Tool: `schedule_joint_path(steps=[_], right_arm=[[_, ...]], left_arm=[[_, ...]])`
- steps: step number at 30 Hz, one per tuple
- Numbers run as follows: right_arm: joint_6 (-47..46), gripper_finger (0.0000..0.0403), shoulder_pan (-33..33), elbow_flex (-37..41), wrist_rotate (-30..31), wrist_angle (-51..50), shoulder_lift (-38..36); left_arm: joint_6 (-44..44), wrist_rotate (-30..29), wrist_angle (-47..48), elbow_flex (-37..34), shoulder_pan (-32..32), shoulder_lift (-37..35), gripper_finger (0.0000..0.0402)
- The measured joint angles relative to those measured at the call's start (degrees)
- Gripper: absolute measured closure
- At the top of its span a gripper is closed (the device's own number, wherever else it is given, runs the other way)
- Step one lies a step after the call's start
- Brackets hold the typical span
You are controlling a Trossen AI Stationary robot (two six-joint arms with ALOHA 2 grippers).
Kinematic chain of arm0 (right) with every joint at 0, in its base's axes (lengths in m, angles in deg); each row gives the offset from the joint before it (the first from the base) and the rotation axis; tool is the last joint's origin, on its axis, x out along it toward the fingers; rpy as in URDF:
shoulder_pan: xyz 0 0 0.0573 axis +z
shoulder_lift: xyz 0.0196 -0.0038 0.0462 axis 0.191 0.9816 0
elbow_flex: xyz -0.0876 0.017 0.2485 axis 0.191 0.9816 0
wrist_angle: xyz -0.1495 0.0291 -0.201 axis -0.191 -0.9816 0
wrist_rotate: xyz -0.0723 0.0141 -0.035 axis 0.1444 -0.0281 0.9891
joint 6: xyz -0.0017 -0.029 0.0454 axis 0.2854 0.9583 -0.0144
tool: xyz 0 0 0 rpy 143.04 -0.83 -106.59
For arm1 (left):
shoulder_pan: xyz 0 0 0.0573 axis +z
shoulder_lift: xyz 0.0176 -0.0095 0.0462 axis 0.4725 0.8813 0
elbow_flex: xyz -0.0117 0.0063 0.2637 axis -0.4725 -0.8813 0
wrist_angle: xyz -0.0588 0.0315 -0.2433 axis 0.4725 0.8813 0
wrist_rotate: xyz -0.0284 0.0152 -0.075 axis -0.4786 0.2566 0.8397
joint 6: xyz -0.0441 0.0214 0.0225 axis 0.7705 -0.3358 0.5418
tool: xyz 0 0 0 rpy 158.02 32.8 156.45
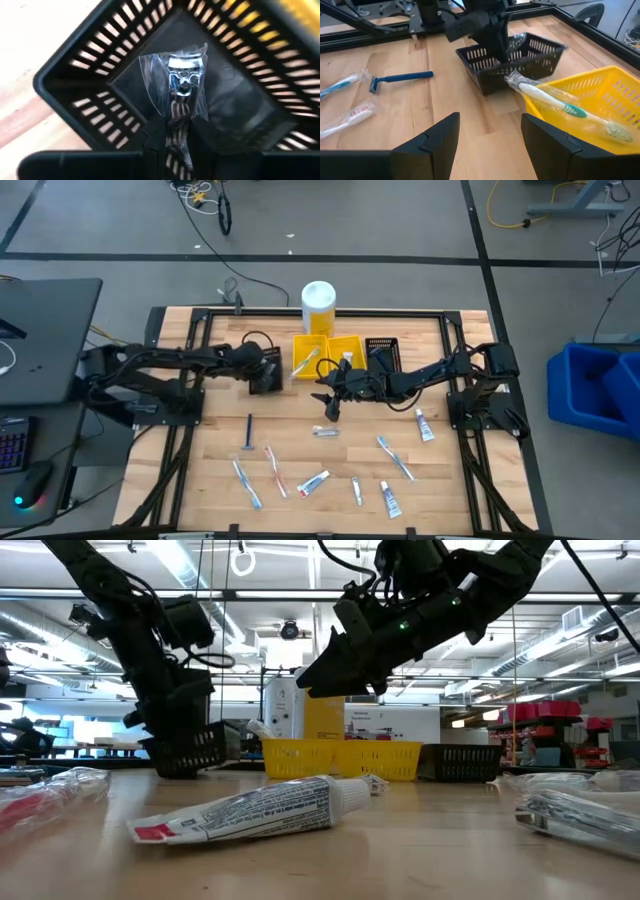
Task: Pick & Place Travel size toiletries
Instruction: Put the silver nail cutter into the left black bin, then put the blue toothbrush into the left yellow bin
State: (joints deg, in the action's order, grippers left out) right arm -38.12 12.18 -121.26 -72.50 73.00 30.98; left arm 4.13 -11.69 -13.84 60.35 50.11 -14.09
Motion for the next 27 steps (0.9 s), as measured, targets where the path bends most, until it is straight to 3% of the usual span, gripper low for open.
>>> schedule_joint_path(steps=[18,27], right_arm=[[0.00,0.0197,-0.13,0.02,-0.05,-0.05,0.00],[0.07,0.0186,-0.13,0.02,-1.86,-0.05,0.00]], left_arm=[[-3.79,1.23,-2.59,0.00,0.86,1.85,0.0261],[-5.77,1.24,-2.64,2.71,0.83,1.85,0.0260]])
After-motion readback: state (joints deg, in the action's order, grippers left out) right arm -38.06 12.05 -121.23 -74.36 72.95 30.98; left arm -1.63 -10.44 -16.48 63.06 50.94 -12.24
